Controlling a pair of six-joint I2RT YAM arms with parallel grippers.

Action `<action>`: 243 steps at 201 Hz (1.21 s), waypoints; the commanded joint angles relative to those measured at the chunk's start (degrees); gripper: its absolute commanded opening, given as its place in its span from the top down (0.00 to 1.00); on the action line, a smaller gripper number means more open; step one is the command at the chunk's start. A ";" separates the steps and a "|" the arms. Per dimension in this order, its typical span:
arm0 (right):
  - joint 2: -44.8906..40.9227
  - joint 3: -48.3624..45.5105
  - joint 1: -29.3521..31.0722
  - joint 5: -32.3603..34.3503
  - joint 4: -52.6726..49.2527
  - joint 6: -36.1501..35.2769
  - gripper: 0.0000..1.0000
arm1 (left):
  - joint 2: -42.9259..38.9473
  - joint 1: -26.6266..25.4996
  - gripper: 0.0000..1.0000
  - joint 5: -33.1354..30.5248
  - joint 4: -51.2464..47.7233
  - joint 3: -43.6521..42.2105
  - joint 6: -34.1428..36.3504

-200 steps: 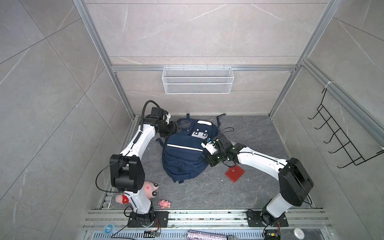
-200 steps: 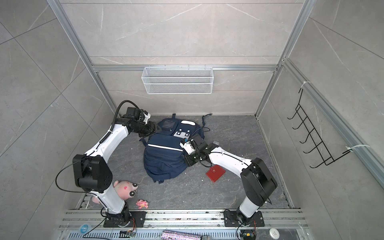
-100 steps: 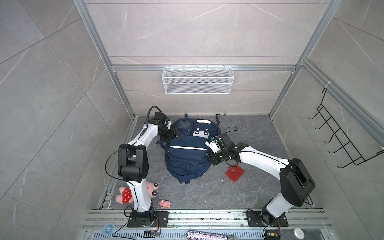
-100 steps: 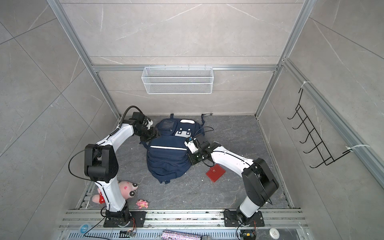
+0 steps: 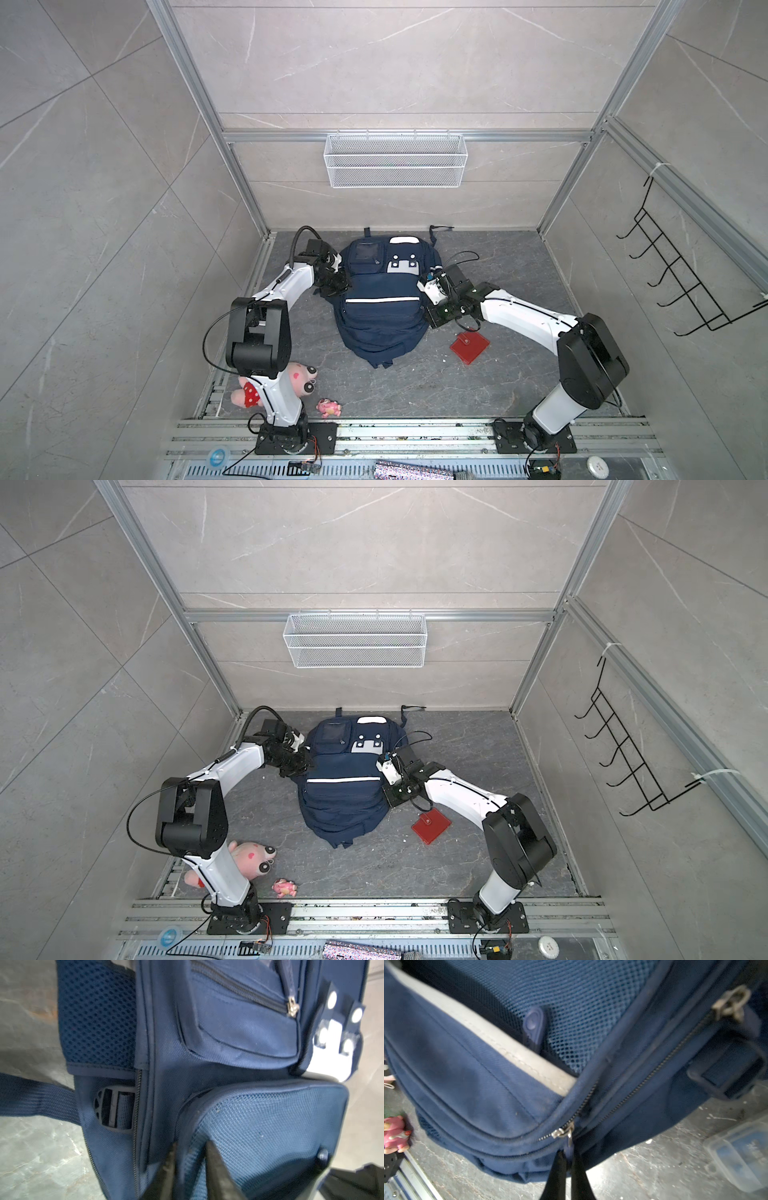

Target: Pack the student bag

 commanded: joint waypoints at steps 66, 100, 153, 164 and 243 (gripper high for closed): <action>5.21 6.46 -2.53 2.31 -2.06 -3.96 1.00 | -15.25 -4.09 1.00 0.79 4.84 -20.66 -8.25; 6.46 7.97 -2.92 2.66 -3.00 -5.39 1.00 | -20.49 -8.79 0.83 -6.24 -0.59 -22.33 -8.97; 4.37 6.58 -3.02 2.62 -3.43 -11.73 1.00 | -23.98 -9.57 0.36 -17.33 -12.66 -9.45 2.59; 2.99 5.39 -3.02 1.87 -2.65 -13.85 1.00 | -21.04 -9.57 0.36 -14.46 -14.42 -4.90 6.75; 2.04 5.86 -3.03 0.72 -3.87 -24.22 1.00 | 5.19 -11.21 0.36 0.41 -19.55 21.14 20.30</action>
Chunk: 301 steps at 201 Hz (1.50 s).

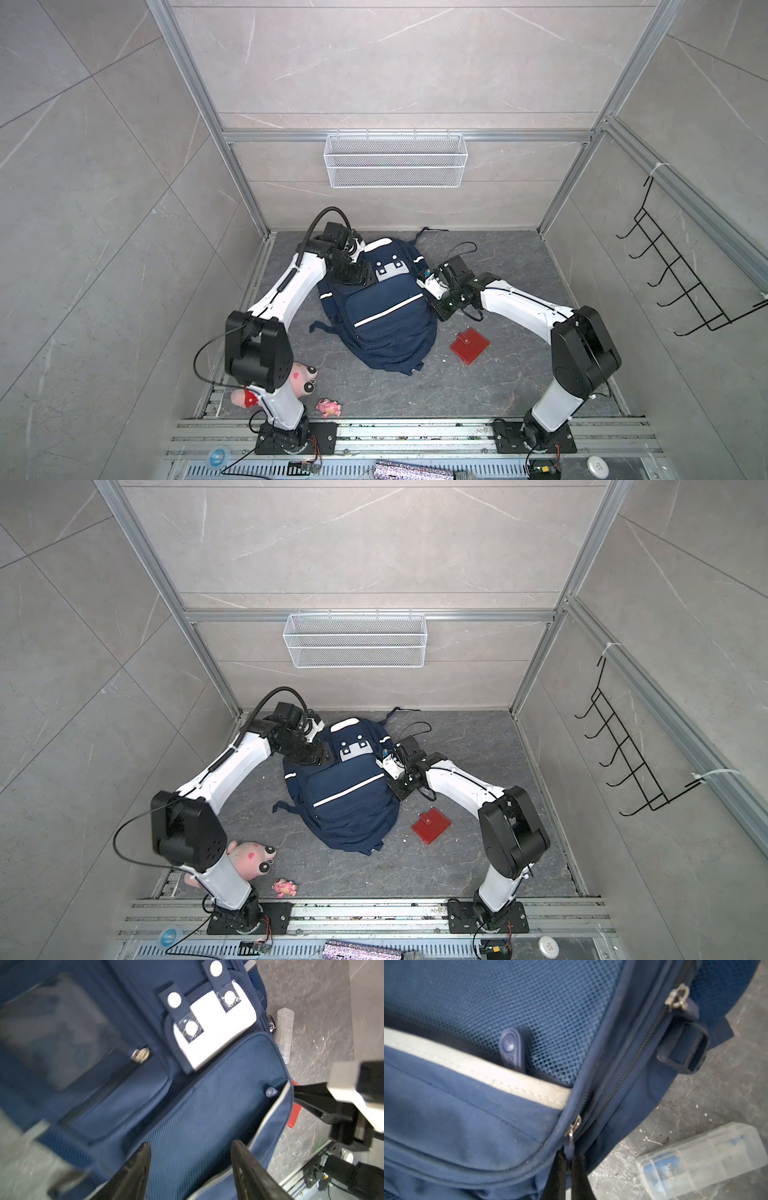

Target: Pack the student bag

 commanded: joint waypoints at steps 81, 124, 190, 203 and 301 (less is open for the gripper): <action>1.05 3.53 0.23 -2.61 -1.04 -3.90 1.00 | 11.83 -5.95 0.43 4.10 -2.94 5.67 8.91; 0.47 3.50 0.26 -1.41 -1.07 -4.17 1.00 | 10.25 -6.08 0.77 3.04 0.25 3.45 6.72; -3.01 -0.61 0.24 1.38 -0.73 -3.93 1.00 | 8.93 -4.75 1.00 6.00 2.65 1.83 0.28; -4.37 -2.18 0.24 2.58 -0.29 -3.51 1.00 | 8.86 -3.46 1.00 6.96 3.11 2.00 -2.55; -10.22 -7.28 4.67 5.36 -3.39 -3.42 1.00 | 5.94 3.23 1.00 13.27 10.52 3.06 -17.26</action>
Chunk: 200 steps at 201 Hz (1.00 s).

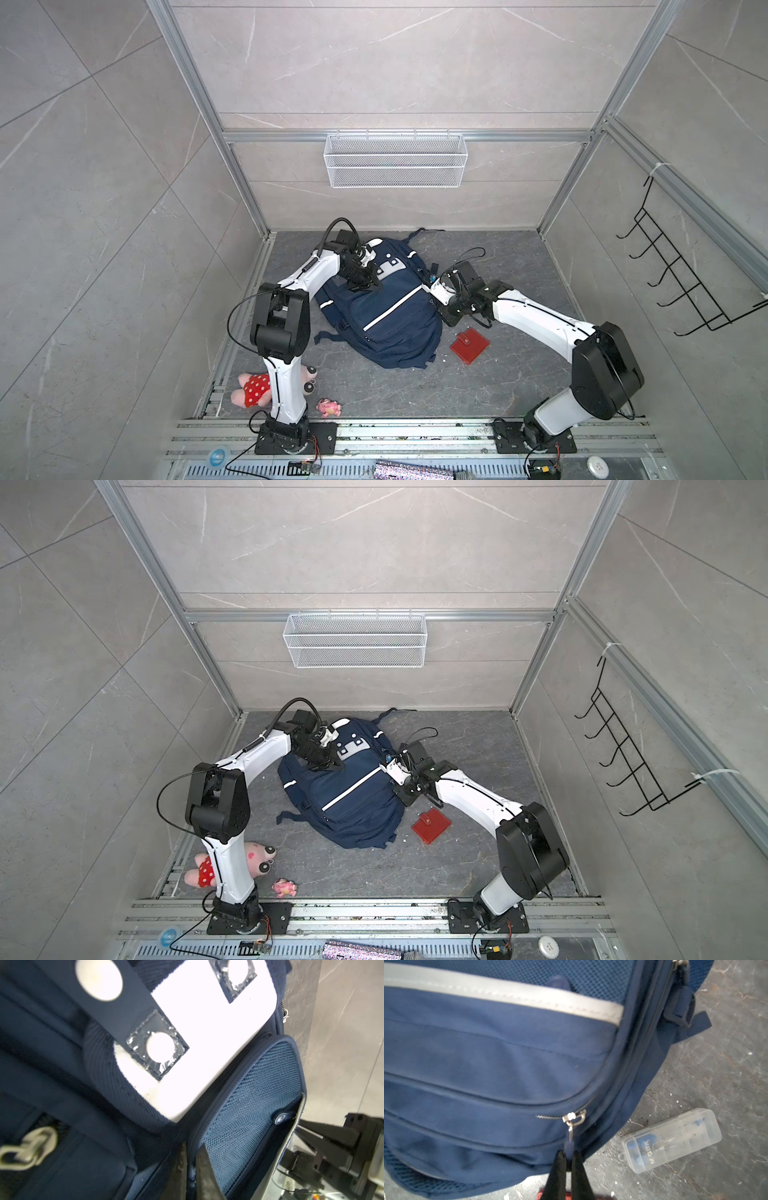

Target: Pack the student bag

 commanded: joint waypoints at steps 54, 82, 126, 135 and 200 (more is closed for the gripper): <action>0.62 1.20 11.28 1.78 -4.45 2.65 1.00 | -5.79 2.36 1.00 2.33 12.12 -0.19 -14.41; 2.03 2.60 14.41 0.23 -2.37 5.19 1.00 | -6.84 2.57 1.00 4.79 17.98 -2.84 -19.02; 5.33 5.86 18.26 -2.25 0.07 8.55 1.00 | -8.15 2.97 1.00 6.05 27.26 -7.70 -28.49; 6.10 6.57 18.93 -2.56 0.32 8.81 1.00 | -8.58 3.10 1.00 6.05 28.69 -8.40 -30.10; 10.01 9.52 21.07 -4.76 2.29 10.04 1.00 | -11.21 3.86 1.00 6.45 36.88 -12.79 -39.31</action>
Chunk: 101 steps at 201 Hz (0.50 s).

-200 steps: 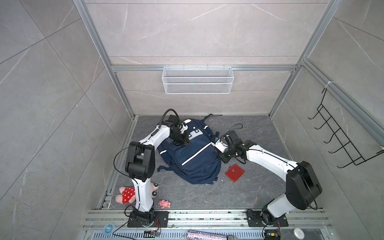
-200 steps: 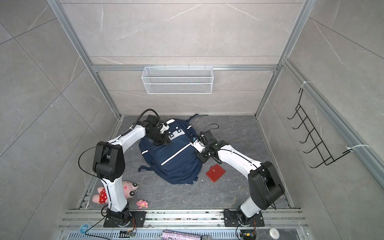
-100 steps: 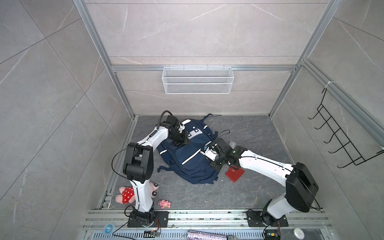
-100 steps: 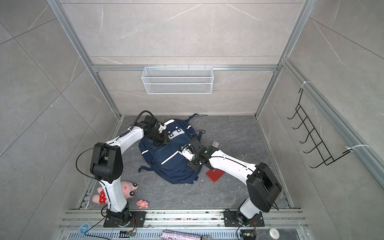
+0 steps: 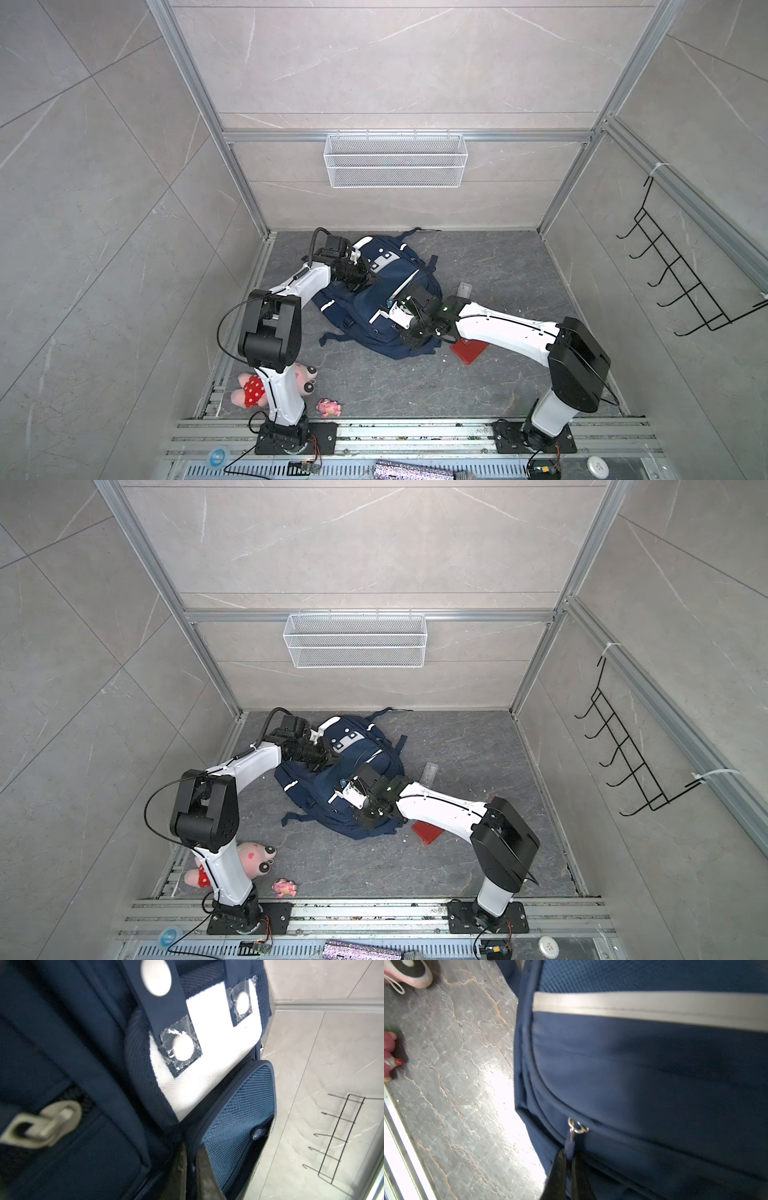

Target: Pack the student bag

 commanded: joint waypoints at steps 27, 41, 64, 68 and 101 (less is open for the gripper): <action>2.13 2.23 1.82 -6.09 3.97 2.81 1.00 | -5.97 0.99 1.00 1.69 16.49 -1.26 -12.77; 2.37 2.05 1.84 -6.78 5.24 3.89 1.00 | -6.32 0.98 1.00 1.45 18.71 -2.36 -14.91; 2.81 1.97 1.88 -7.10 6.86 5.91 1.00 | -7.02 0.97 1.00 0.92 22.39 -4.40 -18.46; 2.92 1.95 1.85 -7.11 7.12 6.23 1.00 | -7.24 0.96 1.00 0.83 22.82 -4.64 -18.83; 3.56 1.58 1.82 -8.61 9.83 8.89 1.00 | -8.30 0.81 1.00 -0.13 24.53 -6.63 -20.98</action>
